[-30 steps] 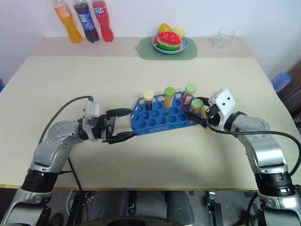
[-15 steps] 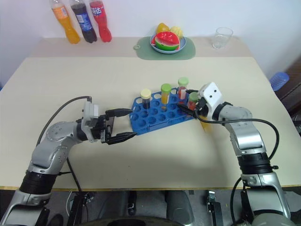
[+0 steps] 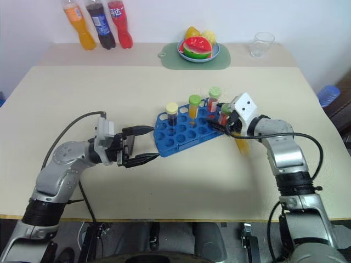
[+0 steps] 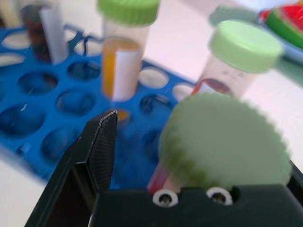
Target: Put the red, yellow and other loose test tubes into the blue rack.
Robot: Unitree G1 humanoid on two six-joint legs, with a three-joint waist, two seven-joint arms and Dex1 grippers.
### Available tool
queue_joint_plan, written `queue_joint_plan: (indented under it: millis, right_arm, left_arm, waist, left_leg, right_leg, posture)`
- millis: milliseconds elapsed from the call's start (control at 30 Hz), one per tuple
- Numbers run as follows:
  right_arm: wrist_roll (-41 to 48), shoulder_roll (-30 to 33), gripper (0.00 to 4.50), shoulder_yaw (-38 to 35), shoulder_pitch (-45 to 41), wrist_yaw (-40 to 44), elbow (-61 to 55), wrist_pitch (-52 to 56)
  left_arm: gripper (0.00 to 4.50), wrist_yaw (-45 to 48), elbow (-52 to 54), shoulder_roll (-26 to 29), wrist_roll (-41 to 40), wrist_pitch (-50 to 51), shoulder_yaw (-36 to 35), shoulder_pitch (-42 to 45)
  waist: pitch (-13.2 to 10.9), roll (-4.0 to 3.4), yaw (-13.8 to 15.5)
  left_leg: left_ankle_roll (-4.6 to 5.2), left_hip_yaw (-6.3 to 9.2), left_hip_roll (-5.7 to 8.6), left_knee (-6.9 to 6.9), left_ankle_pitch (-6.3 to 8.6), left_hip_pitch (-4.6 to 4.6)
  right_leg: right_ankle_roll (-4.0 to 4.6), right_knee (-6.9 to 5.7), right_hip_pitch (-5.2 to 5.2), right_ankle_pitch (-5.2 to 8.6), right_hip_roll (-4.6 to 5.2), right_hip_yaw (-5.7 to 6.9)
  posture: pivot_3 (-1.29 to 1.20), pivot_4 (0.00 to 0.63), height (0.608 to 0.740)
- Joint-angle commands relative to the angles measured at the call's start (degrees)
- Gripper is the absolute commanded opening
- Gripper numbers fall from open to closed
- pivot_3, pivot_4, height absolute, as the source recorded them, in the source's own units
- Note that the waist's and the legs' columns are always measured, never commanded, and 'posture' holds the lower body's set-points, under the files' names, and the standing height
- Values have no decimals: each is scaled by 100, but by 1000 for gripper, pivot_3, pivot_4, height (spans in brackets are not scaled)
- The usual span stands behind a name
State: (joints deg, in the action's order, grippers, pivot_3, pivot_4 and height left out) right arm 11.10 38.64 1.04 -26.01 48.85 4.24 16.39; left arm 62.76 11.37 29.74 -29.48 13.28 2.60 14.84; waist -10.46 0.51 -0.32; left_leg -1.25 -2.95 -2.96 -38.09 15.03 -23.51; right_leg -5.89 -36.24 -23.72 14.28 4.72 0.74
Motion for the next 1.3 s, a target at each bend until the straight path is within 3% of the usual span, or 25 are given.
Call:
queue_joint_plan:
  millis: [33, 333, 533, 700, 867, 1100, 1300]
  right_arm:
    - [228, 264, 3433, -369, 314, 30, -667, 370]
    - [630, 496, 3433, -998, 995, -281, -1761, 1458]
    - [819, 1000, 3433, -1298, 1203, -591, -2362, 3067]
    - [1258, 1442, 3433, -1065, 291, -729, -2268, 5186]
    - [1490, 1260, 3433, -693, -946, -823, -1448, 6404]
    - [1380, 1138, 3433, 276, -2084, -698, 82, 6634]
    - [1106, 1162, 3433, 945, -2352, -474, 998, 6168]
  left_arm:
    - [4271, 9, 105, -36, -77, -44, -30, 61]
    - [4271, 123, -96, -184, -29, -92, 85, 222]
    - [4271, 147, -163, -259, -5, -122, 151, 253]
    - [4271, 183, -238, -327, 24, -136, 174, 311]
    - [4271, 217, -252, -331, 15, -121, 192, 307]
    - [4271, 348, -196, -196, 16, -145, 196, 255]
    - [4271, 235, 22, -166, -3, -107, 171, 119]
  waist:
    - [0, 0, -13]
    - [0, 0, -33]
    - [0, 1, -13]
    - [-1, -1, -56]
    - [-1, 0, -42]
    - [-1, 0, -32]
    - [-1, -1, -37]
  left_leg:
    - [0, -1, 0, 0, 0, 0]
    - [0, 1, 0, 0, 0, 1]
    - [1, 1, 1, 0, 1, 1]
    - [1, 1, 0, 0, 1, 1]
    - [2, 1, -1, 2, 1, 0]
    - [7, -3, 0, 4, 4, -12]
    - [8, -8, 0, 3, 5, -36]
  right_leg:
    - [0, 1, 0, 0, 0, 0]
    - [1, 0, 0, 0, -1, 0]
    - [6, 3, 2, 3, 1, -1]
    - [23, 3, -3, 11, 0, -5]
    - [23, 4, -4, 11, -2, -7]
    - [23, 12, -13, 11, 0, -8]
    - [5, 9, -39, 1, 0, -10]
  posture:
    - [0, 150, 740]
    - [0, 150, 740]
    - [0, 150, 740]
    - [0, 150, 740]
    - [0, 150, 740]
    - [0, 150, 740]
    - [0, 150, 740]
